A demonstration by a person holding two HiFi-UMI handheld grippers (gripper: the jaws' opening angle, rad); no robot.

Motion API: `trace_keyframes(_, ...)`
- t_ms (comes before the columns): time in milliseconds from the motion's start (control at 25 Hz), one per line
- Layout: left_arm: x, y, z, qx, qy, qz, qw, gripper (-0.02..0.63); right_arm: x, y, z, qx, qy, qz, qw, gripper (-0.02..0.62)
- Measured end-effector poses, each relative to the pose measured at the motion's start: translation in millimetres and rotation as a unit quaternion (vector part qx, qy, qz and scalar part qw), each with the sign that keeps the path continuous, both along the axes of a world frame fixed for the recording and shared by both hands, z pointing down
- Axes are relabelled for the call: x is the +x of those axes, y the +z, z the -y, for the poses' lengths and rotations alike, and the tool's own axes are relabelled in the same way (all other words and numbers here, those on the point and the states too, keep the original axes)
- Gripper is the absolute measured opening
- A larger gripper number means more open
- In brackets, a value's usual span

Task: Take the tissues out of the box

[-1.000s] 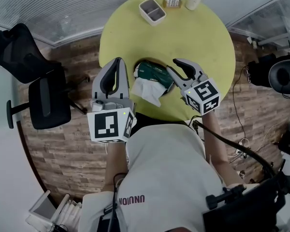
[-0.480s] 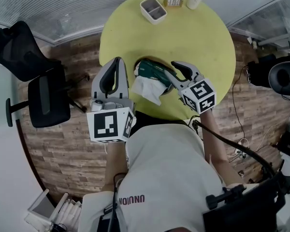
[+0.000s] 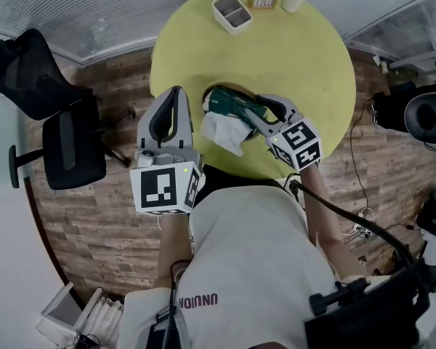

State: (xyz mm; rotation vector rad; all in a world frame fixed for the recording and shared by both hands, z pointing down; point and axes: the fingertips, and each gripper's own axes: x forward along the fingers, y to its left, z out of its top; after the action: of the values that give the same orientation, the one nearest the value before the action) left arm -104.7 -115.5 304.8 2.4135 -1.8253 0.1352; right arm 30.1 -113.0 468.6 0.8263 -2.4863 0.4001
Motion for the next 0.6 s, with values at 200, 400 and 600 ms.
trace_keyframes(200, 0, -1, -1, 0.001, 0.0, 0.001, 1.0, 0.012, -2, 5, -2, -0.004, -0.006, -0.006, 1.0, 0.146)
trace_keyframes(400, -1, 0, -2, 0.001, -0.001, 0.001, 1.0, 0.012, -4, 11, -5, -0.008, -0.014, -0.014, 1.0, 0.151)
trace_keyframes(600, -2, -1, -2, 0.001, -0.001, 0.002, 1.0, 0.012, -8, 17, -9, -0.017, -0.022, -0.016, 1.0, 0.156)
